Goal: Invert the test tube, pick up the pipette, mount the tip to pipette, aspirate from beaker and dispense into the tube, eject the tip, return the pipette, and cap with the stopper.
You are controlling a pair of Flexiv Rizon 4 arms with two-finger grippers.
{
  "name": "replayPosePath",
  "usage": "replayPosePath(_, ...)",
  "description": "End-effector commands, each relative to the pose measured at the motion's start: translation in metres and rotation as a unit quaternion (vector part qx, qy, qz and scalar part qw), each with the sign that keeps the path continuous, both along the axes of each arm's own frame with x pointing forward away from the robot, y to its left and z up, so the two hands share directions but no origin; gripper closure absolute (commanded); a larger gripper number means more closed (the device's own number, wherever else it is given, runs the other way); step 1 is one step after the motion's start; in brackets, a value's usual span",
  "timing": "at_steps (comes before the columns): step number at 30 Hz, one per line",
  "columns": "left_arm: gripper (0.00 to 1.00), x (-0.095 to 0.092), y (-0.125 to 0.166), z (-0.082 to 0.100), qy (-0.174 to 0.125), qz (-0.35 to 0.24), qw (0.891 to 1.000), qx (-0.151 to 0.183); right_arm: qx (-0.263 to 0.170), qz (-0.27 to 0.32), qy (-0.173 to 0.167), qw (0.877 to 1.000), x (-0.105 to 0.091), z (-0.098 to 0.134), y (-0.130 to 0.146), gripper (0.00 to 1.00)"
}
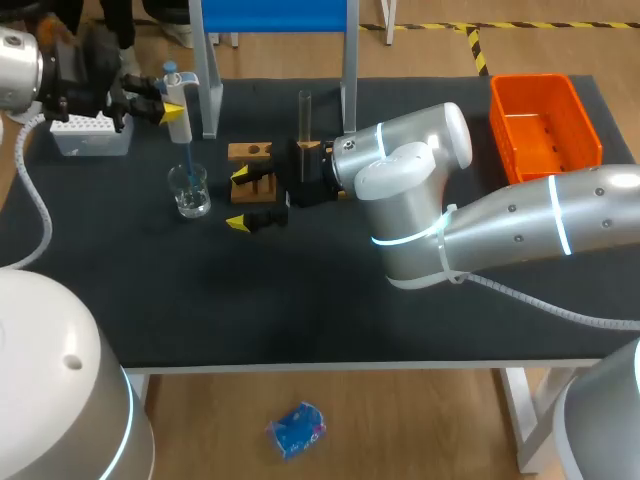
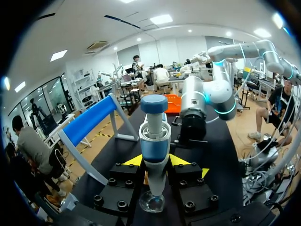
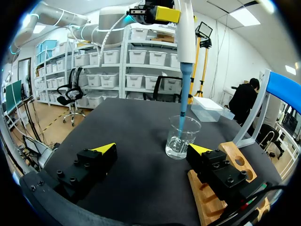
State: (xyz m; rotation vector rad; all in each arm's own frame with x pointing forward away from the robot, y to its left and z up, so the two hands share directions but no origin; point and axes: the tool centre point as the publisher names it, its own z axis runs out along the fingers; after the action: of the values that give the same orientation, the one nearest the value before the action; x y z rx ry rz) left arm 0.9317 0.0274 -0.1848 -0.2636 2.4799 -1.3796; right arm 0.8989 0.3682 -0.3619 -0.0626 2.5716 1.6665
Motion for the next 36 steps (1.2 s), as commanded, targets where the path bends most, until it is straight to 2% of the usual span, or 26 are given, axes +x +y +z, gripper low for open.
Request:
replayPosePath(1, 1.00, 0.005, 0.000, -0.004, 0.002, -0.002, 1.000, -0.002, 0.002, -0.001, -0.001, 1.000, 0.000, -0.001, -0.001, 0.00)
replayPosePath(17, 1.00, 0.011, 0.002, -0.018, 0.020, -0.001, 1.000, -0.002, 0.002, -0.001, -0.001, 1.000, 0.000, -0.001, -0.001, 0.00)
replayPosePath(36, 1.00, 0.012, 0.001, -0.025, 0.032, 0.001, 0.999, -0.002, 0.002, -0.001, -0.001, 1.000, 0.000, -0.001, -0.001, 0.00)
